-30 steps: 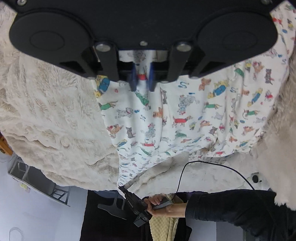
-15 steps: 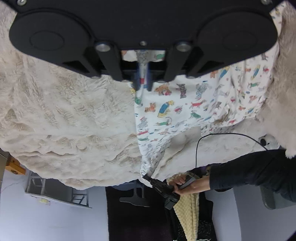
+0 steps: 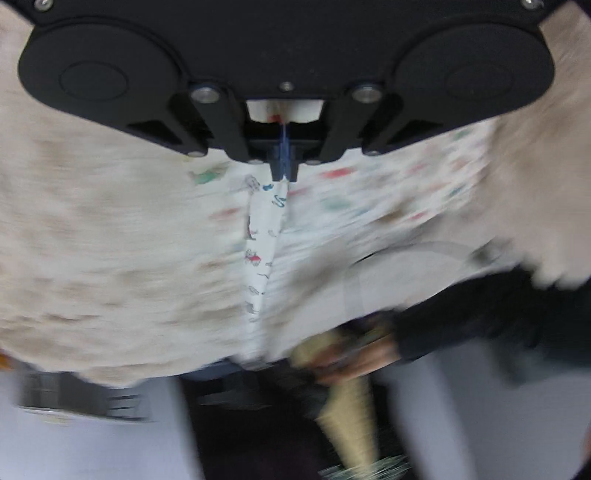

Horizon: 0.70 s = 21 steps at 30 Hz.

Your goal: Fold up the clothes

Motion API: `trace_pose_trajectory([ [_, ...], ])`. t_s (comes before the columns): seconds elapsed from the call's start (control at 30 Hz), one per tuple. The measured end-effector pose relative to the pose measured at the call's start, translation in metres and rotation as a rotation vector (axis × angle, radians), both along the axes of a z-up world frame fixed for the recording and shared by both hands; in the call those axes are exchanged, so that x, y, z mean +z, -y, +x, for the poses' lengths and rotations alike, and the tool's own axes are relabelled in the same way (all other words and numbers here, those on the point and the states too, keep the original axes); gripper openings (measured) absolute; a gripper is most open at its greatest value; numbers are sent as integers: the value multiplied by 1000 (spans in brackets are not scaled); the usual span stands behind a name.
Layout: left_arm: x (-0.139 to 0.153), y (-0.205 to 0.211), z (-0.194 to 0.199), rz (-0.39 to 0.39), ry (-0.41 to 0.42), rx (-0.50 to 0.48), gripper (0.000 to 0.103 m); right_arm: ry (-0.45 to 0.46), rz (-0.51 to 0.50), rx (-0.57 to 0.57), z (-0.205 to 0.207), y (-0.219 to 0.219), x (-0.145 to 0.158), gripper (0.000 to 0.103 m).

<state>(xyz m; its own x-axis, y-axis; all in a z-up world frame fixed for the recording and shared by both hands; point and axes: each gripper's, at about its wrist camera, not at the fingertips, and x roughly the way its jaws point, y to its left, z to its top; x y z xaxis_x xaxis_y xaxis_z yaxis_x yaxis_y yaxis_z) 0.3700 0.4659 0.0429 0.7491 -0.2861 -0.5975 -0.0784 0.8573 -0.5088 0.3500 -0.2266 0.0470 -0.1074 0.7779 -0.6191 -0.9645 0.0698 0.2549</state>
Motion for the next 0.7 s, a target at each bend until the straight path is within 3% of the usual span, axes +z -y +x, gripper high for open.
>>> trace_pose_trajectory([
  [0.1,-4,1,0,6,-14,3,2,41,-58,103,-24,-11,1,0],
  [0.13,-5,1,0,7,-18,4,2,45,-64,105,-24,-12,2,7],
  [0.2,-6,1,0,7,-20,3,2,60,-47,52,-18,-9,9,16],
  [0.33,-8,1,0,5,-24,2,2,48,40,-105,14,11,23,17],
  [0.47,-10,1,0,3,-29,1,2,97,19,-142,24,16,22,22],
  [0.6,-12,1,2,5,-34,1,2,142,-48,-100,18,6,4,18],
  [0.63,-13,1,2,7,-36,1,2,158,-70,-90,15,1,-2,2],
  [0.7,-14,2,4,11,-40,0,2,153,-71,-104,17,-1,-3,0],
])
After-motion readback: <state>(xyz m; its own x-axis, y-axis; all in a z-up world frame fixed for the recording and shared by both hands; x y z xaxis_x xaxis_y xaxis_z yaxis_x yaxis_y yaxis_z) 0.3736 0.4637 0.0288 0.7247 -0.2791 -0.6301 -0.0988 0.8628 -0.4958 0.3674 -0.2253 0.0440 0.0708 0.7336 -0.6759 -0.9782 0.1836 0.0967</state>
